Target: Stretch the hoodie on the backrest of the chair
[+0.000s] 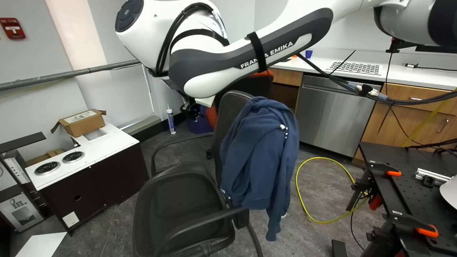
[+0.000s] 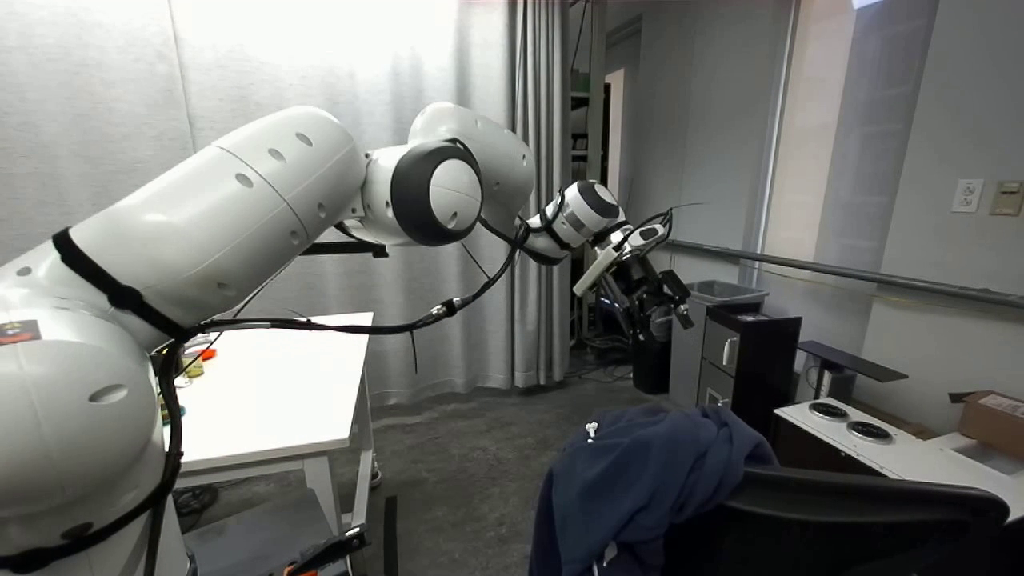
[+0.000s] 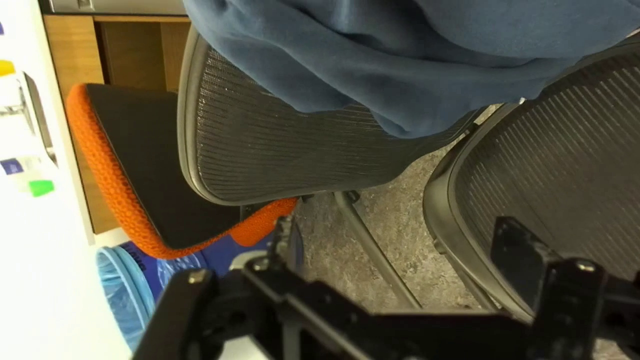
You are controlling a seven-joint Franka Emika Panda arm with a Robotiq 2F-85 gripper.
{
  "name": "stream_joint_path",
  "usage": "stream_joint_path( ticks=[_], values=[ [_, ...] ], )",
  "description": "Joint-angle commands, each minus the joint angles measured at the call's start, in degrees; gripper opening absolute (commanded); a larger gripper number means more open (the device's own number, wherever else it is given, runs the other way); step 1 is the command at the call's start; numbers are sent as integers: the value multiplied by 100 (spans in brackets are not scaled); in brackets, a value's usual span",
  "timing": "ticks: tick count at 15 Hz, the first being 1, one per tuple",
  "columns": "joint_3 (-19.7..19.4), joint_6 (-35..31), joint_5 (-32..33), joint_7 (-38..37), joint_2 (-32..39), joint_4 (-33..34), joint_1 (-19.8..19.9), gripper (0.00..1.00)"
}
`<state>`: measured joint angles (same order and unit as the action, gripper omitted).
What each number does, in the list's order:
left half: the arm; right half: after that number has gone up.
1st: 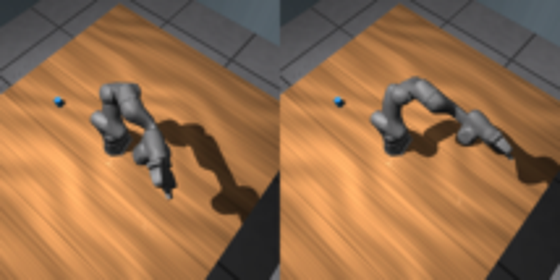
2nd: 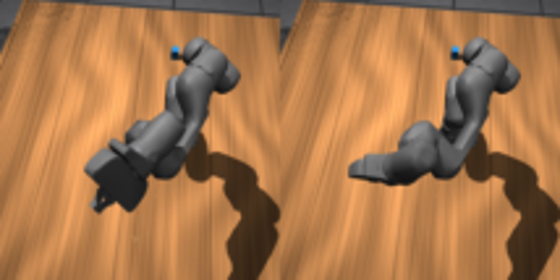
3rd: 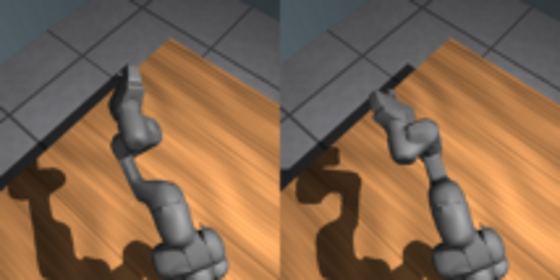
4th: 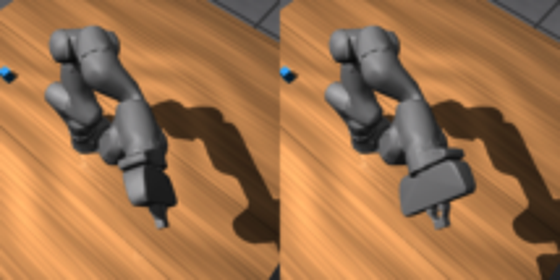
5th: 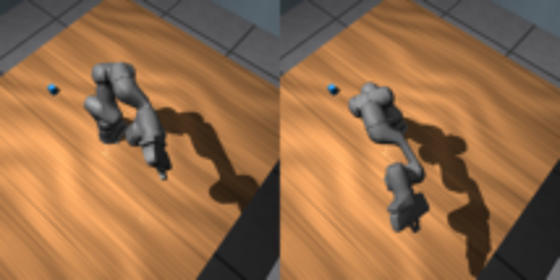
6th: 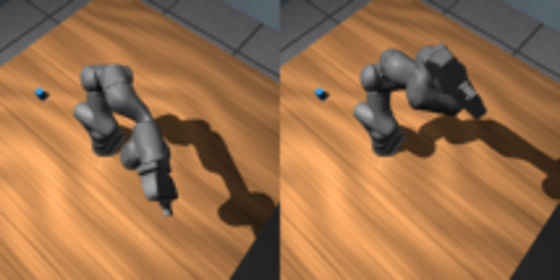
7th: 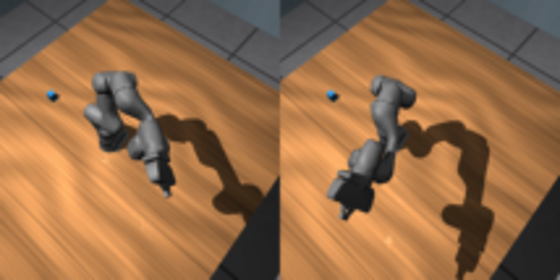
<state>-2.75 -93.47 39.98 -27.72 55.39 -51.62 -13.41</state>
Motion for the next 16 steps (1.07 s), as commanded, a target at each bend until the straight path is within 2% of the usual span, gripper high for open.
stream_joint_path(
  ticks=[1,3,4,8,16],
  values=[
    [51,-75,-145,-891,-1051,-1372,68,100],
    [52,-112,-128,-1282,-1420,-1859,83,100],
    [-133,-149,-256,-1419,-1590,-2083,-22,100],
    [-124,-272,-250,-2093,-2329,-3076,44,100],
    [-15,-671,-304,-2910,-3623,-5217,397,100]
  ],
)
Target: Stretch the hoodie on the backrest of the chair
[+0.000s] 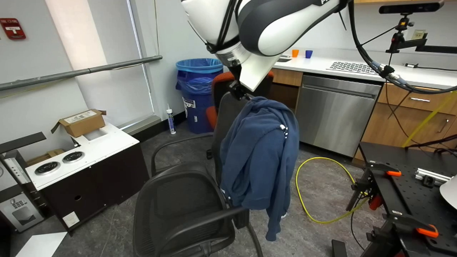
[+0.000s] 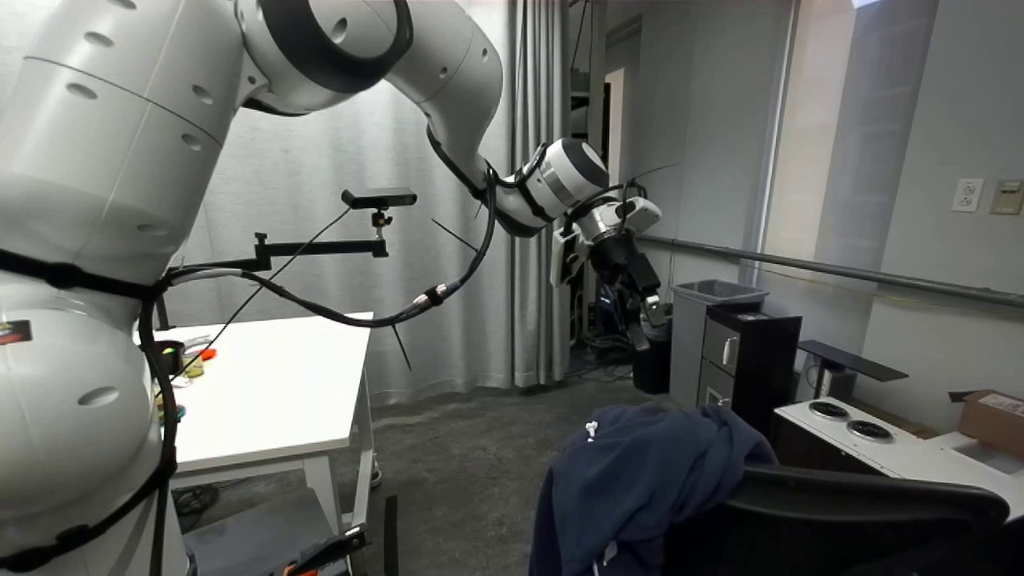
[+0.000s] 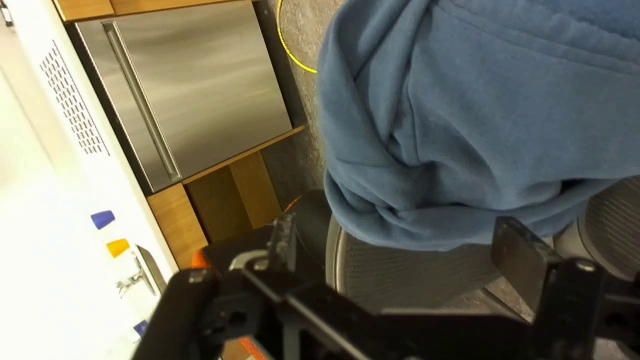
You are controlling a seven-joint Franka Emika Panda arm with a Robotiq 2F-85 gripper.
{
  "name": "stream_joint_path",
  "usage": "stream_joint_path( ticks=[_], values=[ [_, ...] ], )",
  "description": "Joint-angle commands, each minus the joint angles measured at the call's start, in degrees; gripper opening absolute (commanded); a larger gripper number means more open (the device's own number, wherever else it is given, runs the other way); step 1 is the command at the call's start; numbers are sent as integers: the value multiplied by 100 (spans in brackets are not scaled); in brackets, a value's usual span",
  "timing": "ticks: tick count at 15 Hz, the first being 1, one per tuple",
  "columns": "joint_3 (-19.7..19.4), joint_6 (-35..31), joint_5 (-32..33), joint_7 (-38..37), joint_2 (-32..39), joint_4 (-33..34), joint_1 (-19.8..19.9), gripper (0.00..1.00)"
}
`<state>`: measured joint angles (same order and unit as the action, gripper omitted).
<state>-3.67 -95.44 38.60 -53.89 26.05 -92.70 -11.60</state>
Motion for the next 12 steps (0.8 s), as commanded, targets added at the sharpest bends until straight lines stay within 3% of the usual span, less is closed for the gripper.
stream_joint_path(
  ticks=[1,6,12],
  values=[
    [84,-612,-173,-353,-821,-1410,272,100],
    [98,-1214,-166,-392,-1252,-2581,491,100],
    [123,-1445,-145,-206,-1494,-3001,559,100]
  ],
)
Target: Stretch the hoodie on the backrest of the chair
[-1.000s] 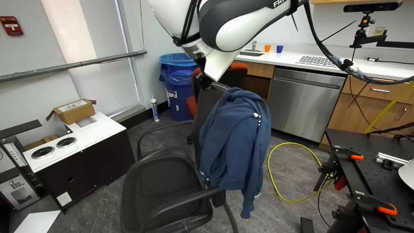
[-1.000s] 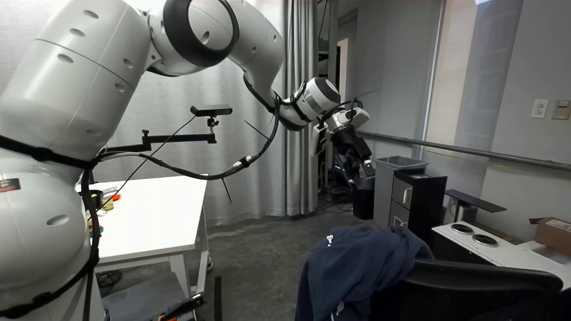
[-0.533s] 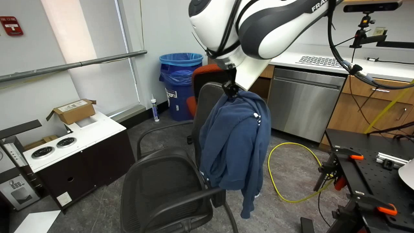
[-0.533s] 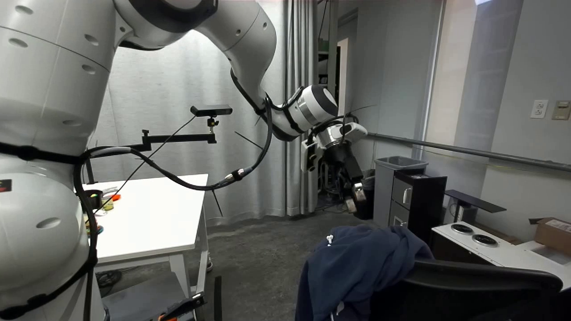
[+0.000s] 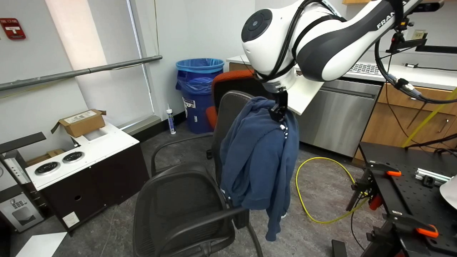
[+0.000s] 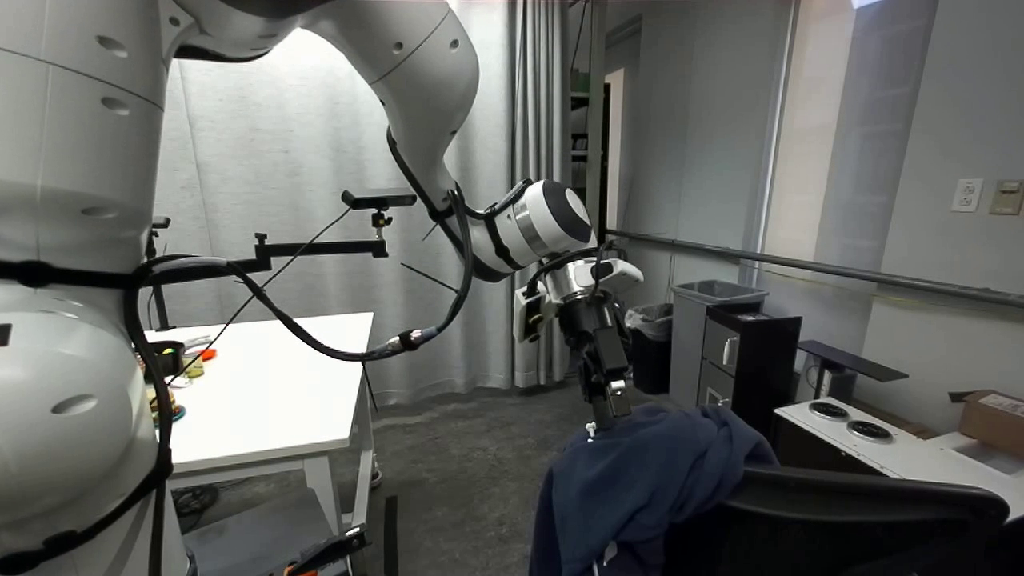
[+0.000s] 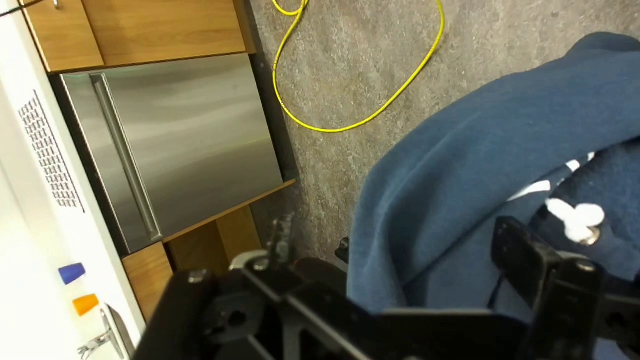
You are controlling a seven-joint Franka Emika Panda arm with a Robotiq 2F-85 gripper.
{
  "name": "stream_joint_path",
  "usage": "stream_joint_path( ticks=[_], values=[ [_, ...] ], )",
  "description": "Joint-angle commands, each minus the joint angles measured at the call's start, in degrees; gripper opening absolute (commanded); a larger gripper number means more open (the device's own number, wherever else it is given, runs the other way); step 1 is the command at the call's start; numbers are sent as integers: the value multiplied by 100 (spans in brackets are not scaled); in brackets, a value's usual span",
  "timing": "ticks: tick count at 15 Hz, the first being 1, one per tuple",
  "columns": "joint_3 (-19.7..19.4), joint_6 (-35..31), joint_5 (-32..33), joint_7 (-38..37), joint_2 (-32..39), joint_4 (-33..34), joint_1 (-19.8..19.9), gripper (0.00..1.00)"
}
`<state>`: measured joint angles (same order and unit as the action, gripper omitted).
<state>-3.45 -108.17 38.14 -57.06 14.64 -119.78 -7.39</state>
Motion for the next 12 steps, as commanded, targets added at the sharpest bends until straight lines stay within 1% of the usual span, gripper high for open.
stream_joint_path(
  ticks=[1,5,12],
  values=[
    [106,-154,-97,151,-407,-309,143,100],
    [50,-131,77,358,-599,-343,217,100],
    [-102,-218,131,793,-795,-430,621,100]
  ],
)
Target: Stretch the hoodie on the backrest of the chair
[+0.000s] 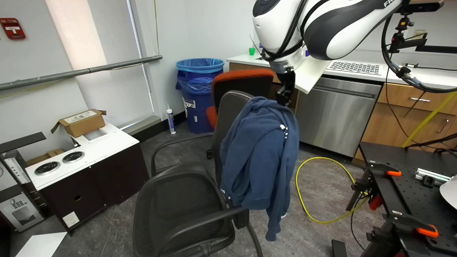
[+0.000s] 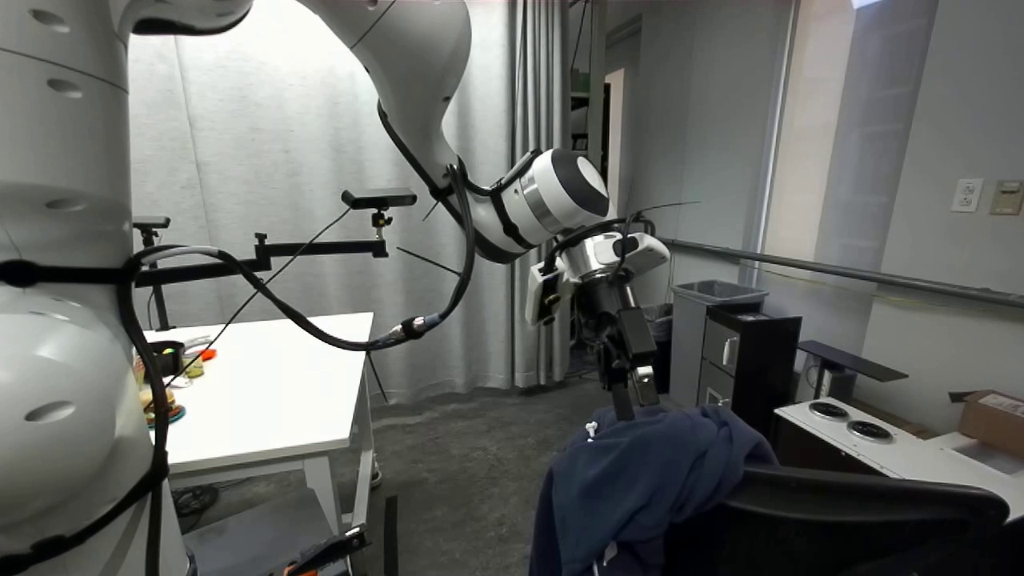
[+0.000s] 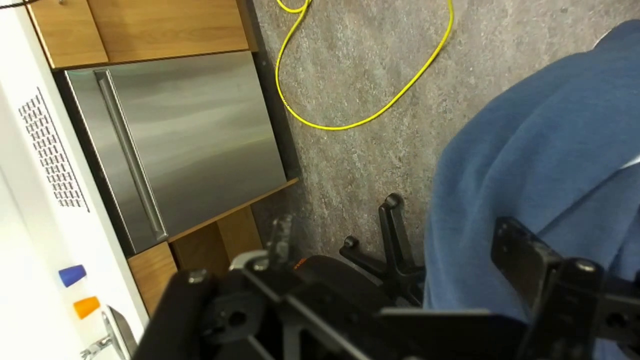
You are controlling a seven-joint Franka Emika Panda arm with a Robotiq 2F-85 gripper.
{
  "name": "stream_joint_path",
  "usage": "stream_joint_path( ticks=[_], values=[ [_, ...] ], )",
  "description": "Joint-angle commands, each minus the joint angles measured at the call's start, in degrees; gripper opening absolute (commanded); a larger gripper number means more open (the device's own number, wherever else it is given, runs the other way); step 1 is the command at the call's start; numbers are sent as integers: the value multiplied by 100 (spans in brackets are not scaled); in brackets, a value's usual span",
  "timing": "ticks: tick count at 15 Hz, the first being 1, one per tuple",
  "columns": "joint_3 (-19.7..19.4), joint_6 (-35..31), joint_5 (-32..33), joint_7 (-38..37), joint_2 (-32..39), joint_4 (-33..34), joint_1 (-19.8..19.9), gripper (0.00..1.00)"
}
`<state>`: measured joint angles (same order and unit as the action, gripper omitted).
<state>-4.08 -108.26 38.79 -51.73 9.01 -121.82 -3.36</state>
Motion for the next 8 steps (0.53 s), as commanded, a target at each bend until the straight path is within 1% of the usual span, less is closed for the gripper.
stream_joint_path(
  ticks=[1,4,8],
  values=[
    [-49,-204,47,313,-203,-206,259,100],
    [-45,-201,-22,521,-111,-137,351,100],
    [11,-194,-81,724,24,-68,329,100]
  ],
)
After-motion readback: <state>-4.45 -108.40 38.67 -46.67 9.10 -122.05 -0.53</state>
